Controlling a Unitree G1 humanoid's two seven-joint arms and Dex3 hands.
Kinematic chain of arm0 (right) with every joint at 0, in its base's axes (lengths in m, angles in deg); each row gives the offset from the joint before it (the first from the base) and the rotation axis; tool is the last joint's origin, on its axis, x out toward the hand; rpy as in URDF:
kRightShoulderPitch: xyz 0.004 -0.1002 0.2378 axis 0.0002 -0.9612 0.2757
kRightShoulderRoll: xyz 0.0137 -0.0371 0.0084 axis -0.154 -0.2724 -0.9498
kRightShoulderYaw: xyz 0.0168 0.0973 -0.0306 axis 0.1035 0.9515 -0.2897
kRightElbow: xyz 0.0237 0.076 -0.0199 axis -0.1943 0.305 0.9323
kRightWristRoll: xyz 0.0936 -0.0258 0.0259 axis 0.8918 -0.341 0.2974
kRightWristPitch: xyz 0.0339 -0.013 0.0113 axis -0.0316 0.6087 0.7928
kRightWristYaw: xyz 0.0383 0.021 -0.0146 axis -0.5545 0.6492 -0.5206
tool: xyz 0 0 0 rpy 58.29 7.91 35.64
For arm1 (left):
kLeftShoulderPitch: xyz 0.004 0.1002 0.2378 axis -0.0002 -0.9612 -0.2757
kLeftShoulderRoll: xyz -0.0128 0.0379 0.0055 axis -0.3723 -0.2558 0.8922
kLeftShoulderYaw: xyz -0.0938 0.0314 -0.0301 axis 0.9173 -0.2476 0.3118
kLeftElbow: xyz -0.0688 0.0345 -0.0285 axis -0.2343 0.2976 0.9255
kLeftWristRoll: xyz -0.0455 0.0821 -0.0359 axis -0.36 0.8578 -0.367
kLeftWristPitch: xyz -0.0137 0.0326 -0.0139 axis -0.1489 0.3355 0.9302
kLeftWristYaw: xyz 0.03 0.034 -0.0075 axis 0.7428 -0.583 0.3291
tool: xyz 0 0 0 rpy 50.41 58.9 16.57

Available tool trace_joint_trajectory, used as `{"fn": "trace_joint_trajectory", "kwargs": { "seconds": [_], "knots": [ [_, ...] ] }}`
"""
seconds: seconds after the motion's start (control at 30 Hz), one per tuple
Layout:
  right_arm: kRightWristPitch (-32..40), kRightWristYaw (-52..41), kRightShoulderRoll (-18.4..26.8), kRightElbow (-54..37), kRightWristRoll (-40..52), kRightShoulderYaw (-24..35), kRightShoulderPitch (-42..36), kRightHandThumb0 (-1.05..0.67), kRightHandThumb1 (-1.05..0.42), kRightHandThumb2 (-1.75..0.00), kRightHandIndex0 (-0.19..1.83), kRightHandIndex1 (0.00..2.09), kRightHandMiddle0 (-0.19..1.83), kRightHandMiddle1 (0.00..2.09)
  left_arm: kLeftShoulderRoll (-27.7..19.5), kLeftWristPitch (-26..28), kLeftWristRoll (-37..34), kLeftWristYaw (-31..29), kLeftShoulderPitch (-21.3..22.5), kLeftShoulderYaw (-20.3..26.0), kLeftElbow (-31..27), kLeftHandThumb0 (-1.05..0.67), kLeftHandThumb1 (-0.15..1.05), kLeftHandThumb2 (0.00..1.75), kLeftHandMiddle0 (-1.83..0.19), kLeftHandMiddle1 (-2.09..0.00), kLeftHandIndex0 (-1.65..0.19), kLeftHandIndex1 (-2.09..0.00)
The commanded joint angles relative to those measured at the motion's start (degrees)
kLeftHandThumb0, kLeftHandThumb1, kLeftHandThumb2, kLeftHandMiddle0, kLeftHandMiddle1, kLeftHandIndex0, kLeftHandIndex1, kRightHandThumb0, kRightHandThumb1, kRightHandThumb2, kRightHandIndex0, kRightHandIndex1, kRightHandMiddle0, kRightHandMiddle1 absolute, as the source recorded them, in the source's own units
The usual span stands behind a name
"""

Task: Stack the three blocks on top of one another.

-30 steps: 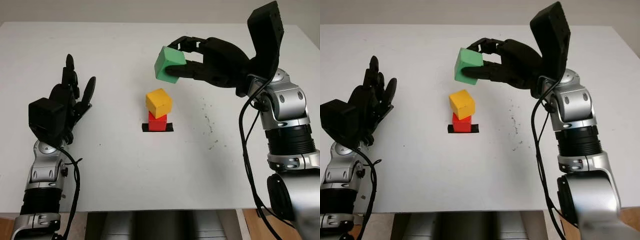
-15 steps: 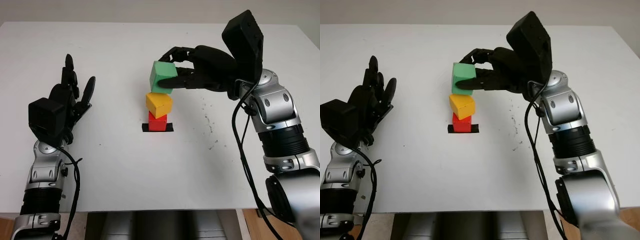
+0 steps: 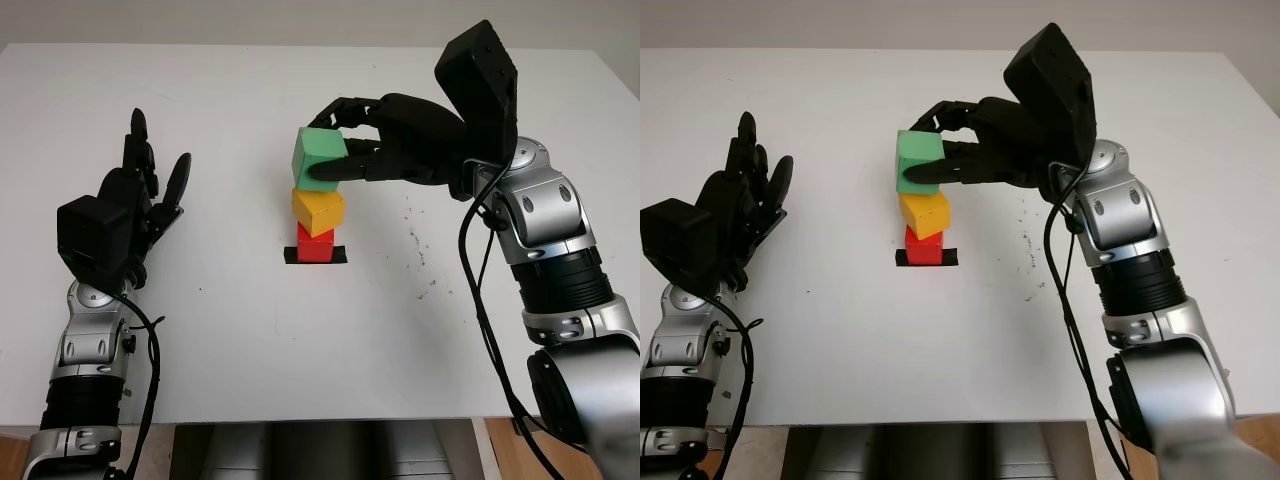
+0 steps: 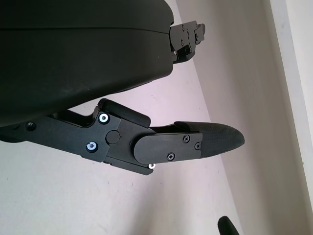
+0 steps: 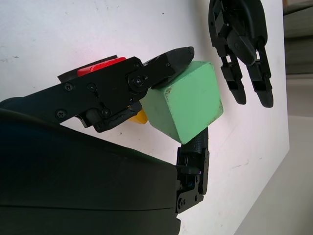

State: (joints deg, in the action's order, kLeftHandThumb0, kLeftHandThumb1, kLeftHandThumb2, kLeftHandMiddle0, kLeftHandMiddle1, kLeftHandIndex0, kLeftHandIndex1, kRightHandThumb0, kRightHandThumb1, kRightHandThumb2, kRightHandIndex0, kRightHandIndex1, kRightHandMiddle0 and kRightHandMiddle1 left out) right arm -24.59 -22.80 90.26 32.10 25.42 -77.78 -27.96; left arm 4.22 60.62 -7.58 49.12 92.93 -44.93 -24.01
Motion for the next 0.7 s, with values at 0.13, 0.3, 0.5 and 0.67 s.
{"fn": "trace_joint_trajectory", "kwargs": {
  "seconds": [0.13, 0.3, 0.5, 0.67],
  "knots": [
    [-1.36, -0.68, 0.65, -0.66, -0.84, -0.31, -0.11, -0.41, -1.0, -0.05, 0.2, 0.06, 0.21, 1.79, -0.3, 0.21, 0.19, -0.02, -0.6, -0.07, -1.15, -0.72, 1.05, 0.46, 0.19, -0.02, 0.19, -0.01],
    [-2.21, -1.29, 0.82, -0.15, -1.61, -0.55, -0.45, -0.41, -1.0, -0.05, 0.18, 0.05, 0.2, 1.76, -0.19, -0.03, -0.04, -0.15, -0.52, 0.01, -1.15, -0.73, 1.05, 0.46, 0.19, -0.02, 0.19, -0.02],
    [-5.12, -2.08, 1.2, 0.94, -3.09, -1.09, -0.77, -0.43, -0.99, -0.05, 0.19, 0.06, 0.21, 1.77, -0.13, 0.36, -0.27, -0.24, -0.67, 0.08, -1.54, -0.72, 1.05, 0.46, 0.19, -0.01, 0.19, -0.01],
    [-5.6, -2.38, 1.12, 1.14, -3.6, -0.99, -0.81, -0.43, -0.99, -0.05, 0.19, 0.06, 0.22, 1.77, -0.29, 0.41, -0.16, -0.32, -0.66, 0.04, -1.45, -0.73, 1.05, 0.46, 0.19, -0.02, 0.19, -0.01]
  ]
}}
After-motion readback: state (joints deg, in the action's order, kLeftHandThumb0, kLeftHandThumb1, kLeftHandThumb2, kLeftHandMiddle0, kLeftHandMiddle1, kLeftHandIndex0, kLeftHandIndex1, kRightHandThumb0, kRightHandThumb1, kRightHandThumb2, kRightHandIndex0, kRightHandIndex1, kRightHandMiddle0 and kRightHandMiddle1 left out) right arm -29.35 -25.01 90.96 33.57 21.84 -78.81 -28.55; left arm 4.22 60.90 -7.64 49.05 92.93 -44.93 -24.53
